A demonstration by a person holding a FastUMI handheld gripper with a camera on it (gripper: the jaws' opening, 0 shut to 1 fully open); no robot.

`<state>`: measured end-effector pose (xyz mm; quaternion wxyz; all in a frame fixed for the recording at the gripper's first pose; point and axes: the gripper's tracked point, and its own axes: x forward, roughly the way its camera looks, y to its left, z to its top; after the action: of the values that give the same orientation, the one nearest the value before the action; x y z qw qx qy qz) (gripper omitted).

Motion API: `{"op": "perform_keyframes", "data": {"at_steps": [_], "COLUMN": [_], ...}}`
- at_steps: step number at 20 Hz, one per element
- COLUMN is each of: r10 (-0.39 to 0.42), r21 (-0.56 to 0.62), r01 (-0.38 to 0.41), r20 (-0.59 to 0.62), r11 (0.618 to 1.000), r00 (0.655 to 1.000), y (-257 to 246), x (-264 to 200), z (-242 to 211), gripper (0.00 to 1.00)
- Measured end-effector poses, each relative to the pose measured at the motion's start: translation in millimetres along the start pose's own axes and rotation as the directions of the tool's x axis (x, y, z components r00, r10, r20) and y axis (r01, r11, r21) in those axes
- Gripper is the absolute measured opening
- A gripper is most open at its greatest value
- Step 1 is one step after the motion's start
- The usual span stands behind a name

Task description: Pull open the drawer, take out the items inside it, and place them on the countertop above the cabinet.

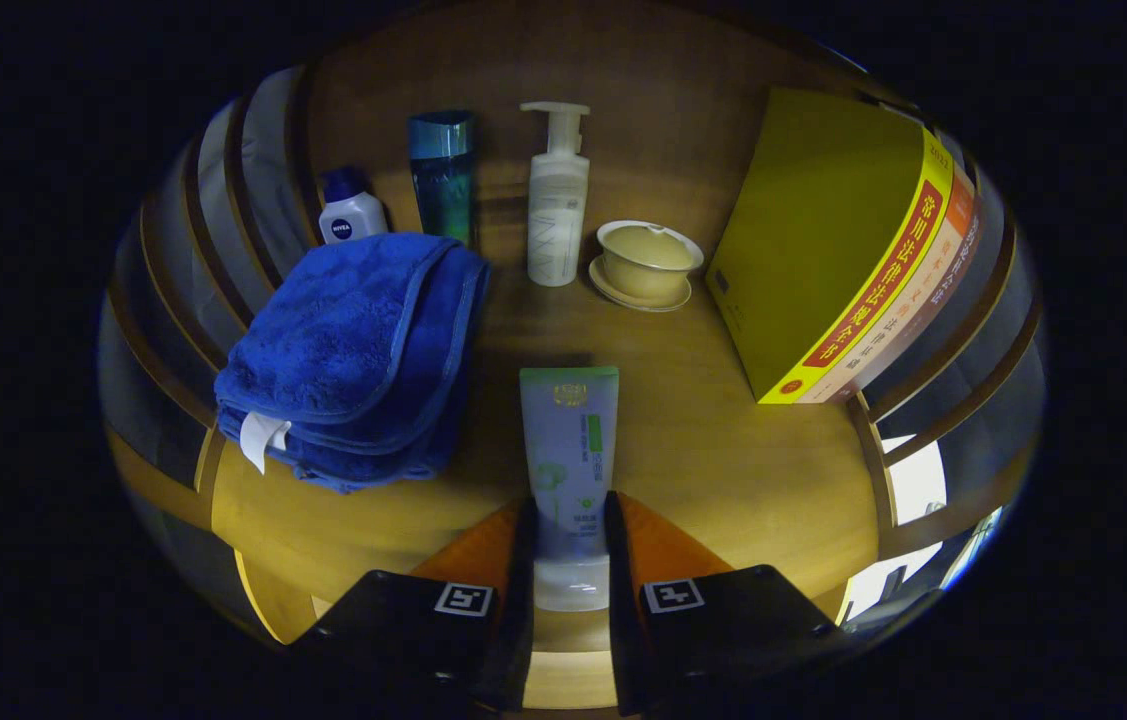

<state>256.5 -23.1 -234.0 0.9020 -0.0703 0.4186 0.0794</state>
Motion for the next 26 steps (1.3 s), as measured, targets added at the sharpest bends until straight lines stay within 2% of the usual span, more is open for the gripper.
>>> {"op": "perform_keyframes", "data": {"at_steps": [7, 11, 14, 15, 17, 20, 26], "r10": [-0.033, -0.025, -0.024, -0.023, -0.023, -0.021, -0.034], "r21": [0.001, 0.000, 0.034, 0.054, 0.103, 0.153, 0.098], "r01": [0.033, 0.025, 0.021, 0.017, 0.010, -0.006, 0.006], "r20": [0.037, 0.069, 0.095, 0.105, 0.132, 0.172, 0.281], "r11": [0.999, 1.000, 0.999, 0.998, 0.995, 0.988, 0.995], "r00": [0.999, 0.997, 0.995, 0.994, 0.991, 0.985, 0.959], "y": [-4.0, -0.1, 1.7, 1.9, 2.3, 7.0, 14.5], "x": [-0.9, -8.8, -14.1, -16.3, -22.3, -33.7, -74.2], "z": [8.5, 15.3, 18.6, 18.7, 19.8, 16.9, 13.4], "gripper": [0.51, 0.63, 0.92, 0.96, 1.00, 1.00, 1.00]}}
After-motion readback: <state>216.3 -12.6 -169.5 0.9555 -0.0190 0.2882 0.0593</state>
